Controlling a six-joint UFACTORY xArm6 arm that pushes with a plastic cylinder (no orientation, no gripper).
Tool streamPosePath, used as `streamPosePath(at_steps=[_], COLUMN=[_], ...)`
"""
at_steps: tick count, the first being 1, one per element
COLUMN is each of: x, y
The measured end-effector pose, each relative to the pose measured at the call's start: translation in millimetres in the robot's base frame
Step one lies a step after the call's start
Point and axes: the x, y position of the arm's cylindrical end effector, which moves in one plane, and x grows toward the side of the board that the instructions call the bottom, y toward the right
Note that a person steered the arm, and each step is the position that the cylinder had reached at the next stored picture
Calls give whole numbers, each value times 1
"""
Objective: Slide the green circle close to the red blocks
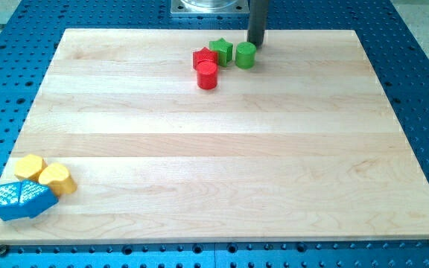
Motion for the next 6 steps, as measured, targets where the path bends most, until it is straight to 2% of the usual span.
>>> streamPosePath(at_steps=[2, 4, 6], x=[28, 63, 74], y=[-51, -3, -44])
